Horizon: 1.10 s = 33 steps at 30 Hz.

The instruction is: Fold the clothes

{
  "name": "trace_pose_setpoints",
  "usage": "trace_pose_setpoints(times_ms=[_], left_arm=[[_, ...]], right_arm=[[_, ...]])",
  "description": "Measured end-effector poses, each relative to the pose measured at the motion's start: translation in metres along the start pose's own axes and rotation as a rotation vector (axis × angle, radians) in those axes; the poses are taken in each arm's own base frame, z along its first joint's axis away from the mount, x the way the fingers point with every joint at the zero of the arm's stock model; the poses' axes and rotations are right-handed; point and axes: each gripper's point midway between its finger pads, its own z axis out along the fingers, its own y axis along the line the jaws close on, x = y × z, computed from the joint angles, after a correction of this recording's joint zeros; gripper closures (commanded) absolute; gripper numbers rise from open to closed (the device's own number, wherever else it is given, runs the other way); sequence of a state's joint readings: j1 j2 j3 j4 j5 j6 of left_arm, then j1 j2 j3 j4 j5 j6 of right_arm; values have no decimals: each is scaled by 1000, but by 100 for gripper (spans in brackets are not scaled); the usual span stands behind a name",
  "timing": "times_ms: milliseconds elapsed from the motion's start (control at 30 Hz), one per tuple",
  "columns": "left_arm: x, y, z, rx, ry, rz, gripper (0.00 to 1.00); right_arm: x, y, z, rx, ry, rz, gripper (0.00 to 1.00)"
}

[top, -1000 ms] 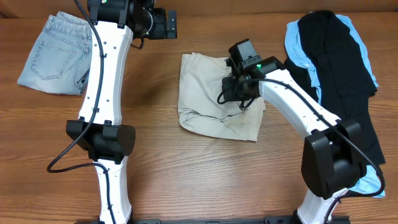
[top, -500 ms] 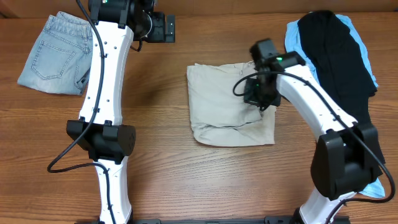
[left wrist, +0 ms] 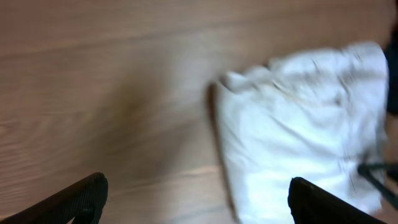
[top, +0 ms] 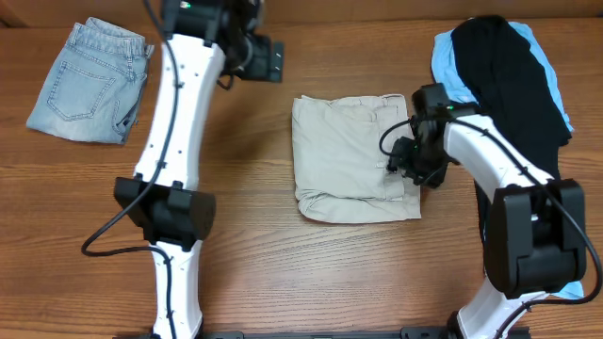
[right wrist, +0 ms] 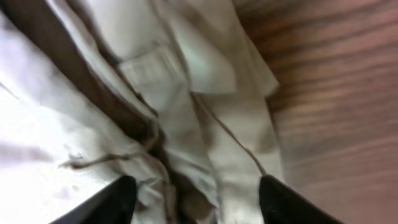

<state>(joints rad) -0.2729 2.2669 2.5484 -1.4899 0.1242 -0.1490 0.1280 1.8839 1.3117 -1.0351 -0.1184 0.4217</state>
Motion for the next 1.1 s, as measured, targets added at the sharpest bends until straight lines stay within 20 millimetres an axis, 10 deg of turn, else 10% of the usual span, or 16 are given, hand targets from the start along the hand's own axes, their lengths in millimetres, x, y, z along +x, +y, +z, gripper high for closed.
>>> trace_pose_setpoints(times_ms=[267, 500, 800, 1100], left_arm=[[70, -76, 58, 79, 237, 165, 8], [133, -100, 130, 106, 373, 299, 7], [148, -79, 170, 29, 356, 401, 1], [106, -6, 171, -270, 252, 432, 2]], right_arm=[[-52, 24, -71, -97, -154, -52, 15], [-68, 11, -78, -104, -195, -36, 15], [-71, 11, -78, -104, -205, -50, 14], [-72, 10, -78, -99, -212, -50, 14]])
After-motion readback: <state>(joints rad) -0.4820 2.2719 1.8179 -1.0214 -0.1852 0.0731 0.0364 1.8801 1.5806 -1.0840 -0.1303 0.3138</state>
